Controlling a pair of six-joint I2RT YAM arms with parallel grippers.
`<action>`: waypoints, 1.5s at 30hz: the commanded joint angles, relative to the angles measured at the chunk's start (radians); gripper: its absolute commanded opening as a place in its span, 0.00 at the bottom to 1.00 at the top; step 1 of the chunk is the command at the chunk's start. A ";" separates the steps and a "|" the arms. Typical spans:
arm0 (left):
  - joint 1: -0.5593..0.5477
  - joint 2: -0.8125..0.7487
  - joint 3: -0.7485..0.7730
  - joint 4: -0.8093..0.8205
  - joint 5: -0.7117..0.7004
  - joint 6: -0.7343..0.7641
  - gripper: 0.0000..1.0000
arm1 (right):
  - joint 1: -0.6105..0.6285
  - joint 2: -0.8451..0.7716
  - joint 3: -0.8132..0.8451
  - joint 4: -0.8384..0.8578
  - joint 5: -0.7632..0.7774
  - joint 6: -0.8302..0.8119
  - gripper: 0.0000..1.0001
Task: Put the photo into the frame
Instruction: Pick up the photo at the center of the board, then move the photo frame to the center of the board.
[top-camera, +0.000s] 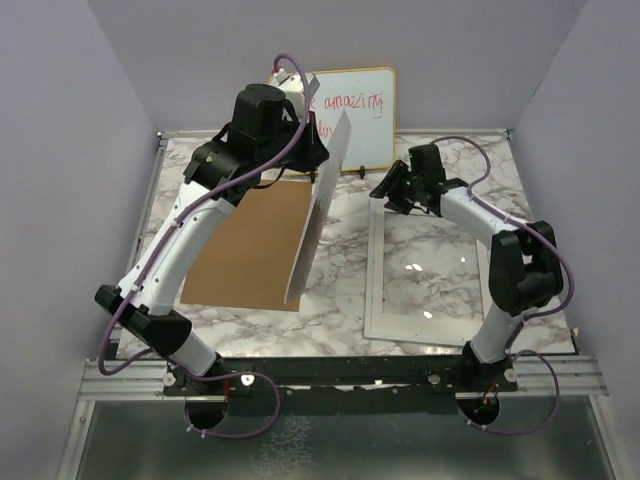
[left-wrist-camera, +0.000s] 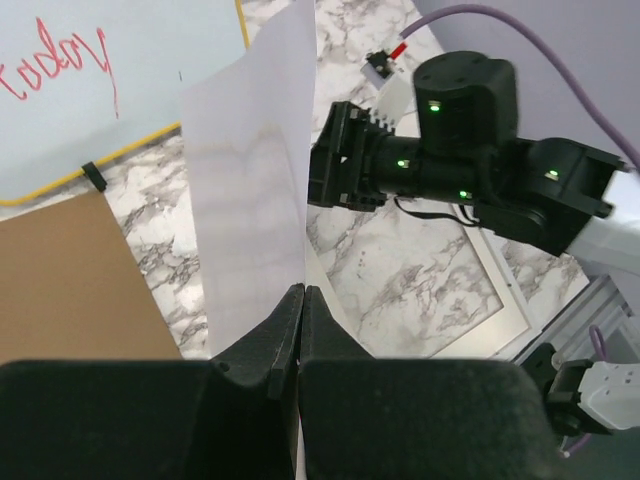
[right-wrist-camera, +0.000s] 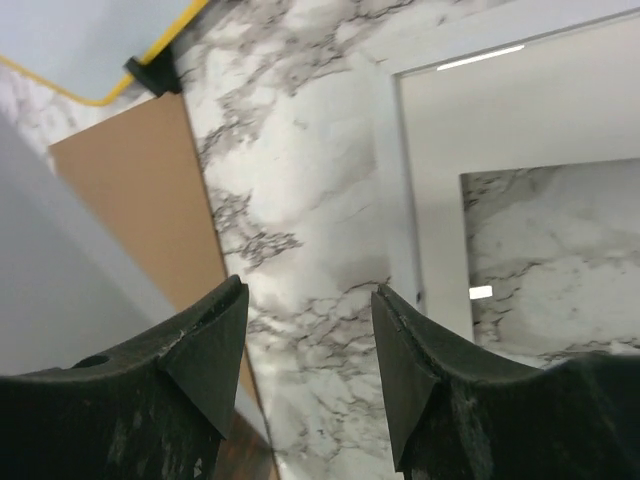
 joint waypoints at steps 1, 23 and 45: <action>-0.005 -0.071 0.036 0.023 -0.032 0.015 0.00 | -0.006 0.118 0.123 -0.268 0.104 -0.143 0.53; -0.005 -0.068 0.077 -0.081 -0.446 -0.061 0.00 | 0.035 0.225 0.142 -0.345 -0.078 -0.193 0.35; -0.004 -0.032 0.119 -0.168 -0.484 -0.092 0.00 | 0.048 0.217 0.143 -0.374 0.018 -0.170 0.26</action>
